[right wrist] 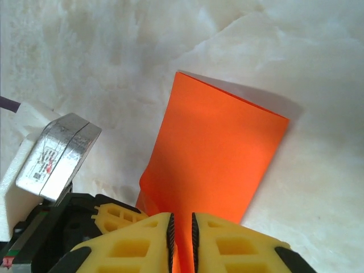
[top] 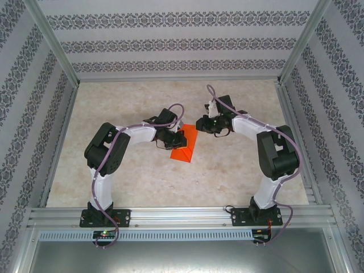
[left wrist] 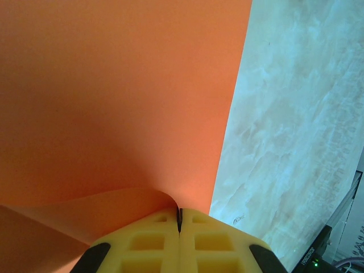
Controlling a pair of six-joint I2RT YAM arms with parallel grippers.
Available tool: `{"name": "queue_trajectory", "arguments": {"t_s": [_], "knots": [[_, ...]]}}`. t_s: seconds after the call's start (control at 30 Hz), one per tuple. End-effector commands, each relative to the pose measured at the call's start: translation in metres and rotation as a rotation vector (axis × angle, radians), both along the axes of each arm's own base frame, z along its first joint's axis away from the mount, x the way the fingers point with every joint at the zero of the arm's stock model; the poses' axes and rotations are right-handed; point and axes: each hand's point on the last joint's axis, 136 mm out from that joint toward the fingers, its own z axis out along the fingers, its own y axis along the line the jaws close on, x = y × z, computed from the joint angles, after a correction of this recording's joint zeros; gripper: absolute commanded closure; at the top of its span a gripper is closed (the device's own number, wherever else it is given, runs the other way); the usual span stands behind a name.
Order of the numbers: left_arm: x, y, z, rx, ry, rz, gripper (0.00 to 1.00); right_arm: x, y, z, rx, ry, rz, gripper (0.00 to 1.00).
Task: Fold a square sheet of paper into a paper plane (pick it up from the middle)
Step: Fold the triangle a second time at the center of the table.
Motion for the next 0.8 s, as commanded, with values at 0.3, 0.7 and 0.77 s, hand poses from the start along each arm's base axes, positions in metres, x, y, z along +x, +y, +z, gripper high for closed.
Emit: {"name": "queue_trajectory", "arguments": {"t_s": [0.3,0.7,0.77], "knots": [[-0.012,0.004,-0.005,0.041,0.012,-0.013,0.92,0.003,0.015,-0.050,-0.036,0.102,0.051,0.89],[-0.012,0.000,0.008,0.026,-0.003,-0.015,0.85,-0.007,0.015,-0.070,-0.096,0.131,0.103,0.90],[-0.012,-0.001,0.011,0.023,-0.005,-0.017,0.84,-0.009,0.015,-0.072,-0.102,0.131,0.114,0.90]]}}
